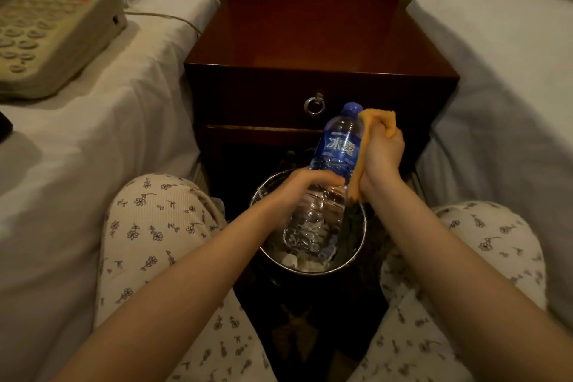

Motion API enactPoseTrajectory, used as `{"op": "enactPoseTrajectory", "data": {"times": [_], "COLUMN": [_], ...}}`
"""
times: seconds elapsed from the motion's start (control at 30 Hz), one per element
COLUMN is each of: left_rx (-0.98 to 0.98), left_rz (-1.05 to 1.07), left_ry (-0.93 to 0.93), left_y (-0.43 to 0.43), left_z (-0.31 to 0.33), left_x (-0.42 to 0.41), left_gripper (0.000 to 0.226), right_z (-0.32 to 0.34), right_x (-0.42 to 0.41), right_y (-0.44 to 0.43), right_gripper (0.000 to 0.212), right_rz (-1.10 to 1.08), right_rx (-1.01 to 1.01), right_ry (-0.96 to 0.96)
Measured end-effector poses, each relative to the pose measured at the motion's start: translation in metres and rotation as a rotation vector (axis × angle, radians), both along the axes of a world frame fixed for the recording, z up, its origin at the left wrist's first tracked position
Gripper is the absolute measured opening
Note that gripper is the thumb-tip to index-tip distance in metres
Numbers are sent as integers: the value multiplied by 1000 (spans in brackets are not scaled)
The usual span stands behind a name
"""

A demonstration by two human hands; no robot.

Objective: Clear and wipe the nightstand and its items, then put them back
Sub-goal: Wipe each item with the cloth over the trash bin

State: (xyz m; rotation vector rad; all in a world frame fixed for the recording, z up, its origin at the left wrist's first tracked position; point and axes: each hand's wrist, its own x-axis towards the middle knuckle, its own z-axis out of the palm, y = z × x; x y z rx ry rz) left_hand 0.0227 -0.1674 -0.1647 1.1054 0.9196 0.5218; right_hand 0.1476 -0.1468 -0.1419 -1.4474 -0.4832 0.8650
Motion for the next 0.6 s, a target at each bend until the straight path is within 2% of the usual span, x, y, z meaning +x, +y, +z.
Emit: {"op": "enactPoseTrajectory", "data": {"times": [0.07, 0.13, 0.2, 0.23, 0.3, 0.33, 0.37, 0.4, 0.47, 0.53, 0.6], "left_rx": [-5, 27, -37, -103, -244, -290, -289, -268, -192, -112, -62], "left_rz": [53, 91, 3, -65, -170, -204, -210, -209, -125, 29, 168], "left_ry": [-26, -76, -247, -354, -511, -553, -560, -547, -471, -337, -244], "left_y": [1, 6, 12, 13, 11, 10, 10, 9, 7, 3, 3], "left_z": [2, 2, 5, 7, 12, 12, 10, 10, 9, 12, 13], "left_x": [1, -2, -9, -12, -15, -15, -16, -15, -10, -5, -1], "left_gripper": [25, 46, 61, 68, 73, 71, 69, 67, 60, 41, 29], "right_z": [4, 9, 12, 14, 14, 10, 8, 5, 4, 3, -3], "right_x": [2, 2, 1, -2, -4, -2, -3, -3, -6, -10, -15], "right_y": [-4, -6, -5, -6, -7, -4, -2, 1, 2, -1, -4], "right_gripper": [19, 34, 37, 30, 9, 5, 13, 24, 33, 39, 39], "right_rz": [115, 263, 337, 399, 529, 570, 566, 532, 466, 389, 339], "right_rx": [-59, -73, -55, -46, -66, -63, -55, -66, -79, -99, -91], "right_ry": [261, 483, 636, 664, 552, 470, 407, 372, 480, 554, 438]}}
